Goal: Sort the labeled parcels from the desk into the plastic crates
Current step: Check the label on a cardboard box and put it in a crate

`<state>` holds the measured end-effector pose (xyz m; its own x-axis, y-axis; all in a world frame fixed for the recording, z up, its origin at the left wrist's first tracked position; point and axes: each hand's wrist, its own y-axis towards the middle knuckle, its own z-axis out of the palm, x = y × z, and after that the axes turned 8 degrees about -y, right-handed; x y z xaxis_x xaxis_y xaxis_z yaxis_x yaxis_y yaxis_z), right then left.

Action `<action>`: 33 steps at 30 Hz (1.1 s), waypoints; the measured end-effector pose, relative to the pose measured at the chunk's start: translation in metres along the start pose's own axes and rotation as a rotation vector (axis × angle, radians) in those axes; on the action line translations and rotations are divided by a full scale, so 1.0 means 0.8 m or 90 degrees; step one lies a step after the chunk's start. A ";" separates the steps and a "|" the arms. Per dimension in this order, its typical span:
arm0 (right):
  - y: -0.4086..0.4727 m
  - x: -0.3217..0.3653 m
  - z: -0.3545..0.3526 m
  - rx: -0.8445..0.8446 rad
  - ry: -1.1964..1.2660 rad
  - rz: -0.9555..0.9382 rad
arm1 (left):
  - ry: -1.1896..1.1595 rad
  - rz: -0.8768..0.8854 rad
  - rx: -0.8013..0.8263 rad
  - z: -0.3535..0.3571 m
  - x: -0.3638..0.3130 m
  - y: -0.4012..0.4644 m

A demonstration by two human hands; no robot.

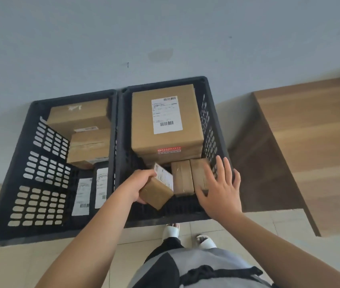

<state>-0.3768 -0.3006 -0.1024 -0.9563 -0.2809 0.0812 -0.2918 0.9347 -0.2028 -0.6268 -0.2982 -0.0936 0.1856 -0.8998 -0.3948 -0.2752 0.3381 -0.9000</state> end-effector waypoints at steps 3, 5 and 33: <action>-0.001 0.001 0.007 -0.025 -0.005 0.024 | -0.025 0.041 -0.071 0.009 0.014 0.036; 0.001 0.003 0.009 -0.020 -0.009 0.036 | 0.001 0.065 -0.121 0.023 0.020 0.055; 0.006 0.007 0.025 -0.094 0.011 0.104 | 0.050 0.004 -0.188 0.089 0.045 0.151</action>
<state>-0.3840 -0.3025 -0.1226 -0.9898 -0.1210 0.0758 -0.1263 0.9896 -0.0693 -0.5859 -0.2703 -0.2299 0.1136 -0.9205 -0.3740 -0.5402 0.2587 -0.8008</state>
